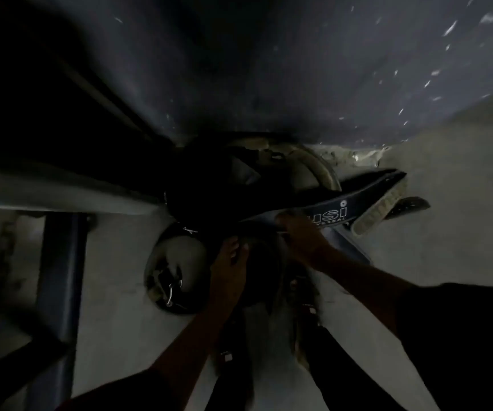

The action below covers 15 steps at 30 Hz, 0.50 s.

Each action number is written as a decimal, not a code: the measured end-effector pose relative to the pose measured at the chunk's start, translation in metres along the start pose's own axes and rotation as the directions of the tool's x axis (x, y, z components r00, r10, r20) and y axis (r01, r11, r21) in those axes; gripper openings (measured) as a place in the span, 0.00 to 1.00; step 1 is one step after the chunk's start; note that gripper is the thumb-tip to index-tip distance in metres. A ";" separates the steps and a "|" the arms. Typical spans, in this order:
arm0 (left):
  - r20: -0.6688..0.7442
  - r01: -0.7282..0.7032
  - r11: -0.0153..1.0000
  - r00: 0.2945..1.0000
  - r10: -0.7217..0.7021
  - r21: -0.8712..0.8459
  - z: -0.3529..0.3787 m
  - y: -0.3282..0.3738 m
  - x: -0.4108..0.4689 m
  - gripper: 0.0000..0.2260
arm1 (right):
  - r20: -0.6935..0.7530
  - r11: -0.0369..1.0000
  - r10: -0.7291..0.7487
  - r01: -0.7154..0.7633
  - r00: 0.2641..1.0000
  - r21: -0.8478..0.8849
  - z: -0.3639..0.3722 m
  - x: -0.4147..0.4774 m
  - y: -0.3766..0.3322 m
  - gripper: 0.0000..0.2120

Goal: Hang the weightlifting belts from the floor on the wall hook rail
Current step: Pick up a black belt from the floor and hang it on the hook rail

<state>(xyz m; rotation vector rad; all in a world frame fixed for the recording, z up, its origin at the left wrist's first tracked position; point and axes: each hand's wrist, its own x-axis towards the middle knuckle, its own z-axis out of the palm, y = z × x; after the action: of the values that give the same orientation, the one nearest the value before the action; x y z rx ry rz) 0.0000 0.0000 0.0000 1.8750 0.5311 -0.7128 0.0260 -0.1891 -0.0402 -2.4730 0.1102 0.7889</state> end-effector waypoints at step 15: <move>0.034 0.140 0.989 0.990 -0.138 -0.049 0.071 -0.061 0.070 0.14 | 0.034 0.928 0.218 -0.196 0.975 -0.317 0.066 0.077 0.075 0.18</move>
<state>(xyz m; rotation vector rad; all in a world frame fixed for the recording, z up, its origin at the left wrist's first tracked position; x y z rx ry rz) -0.0049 -0.0386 -0.1101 1.7895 0.6596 -0.8109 0.0383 -0.2122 -0.1634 -2.7591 0.2419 1.0510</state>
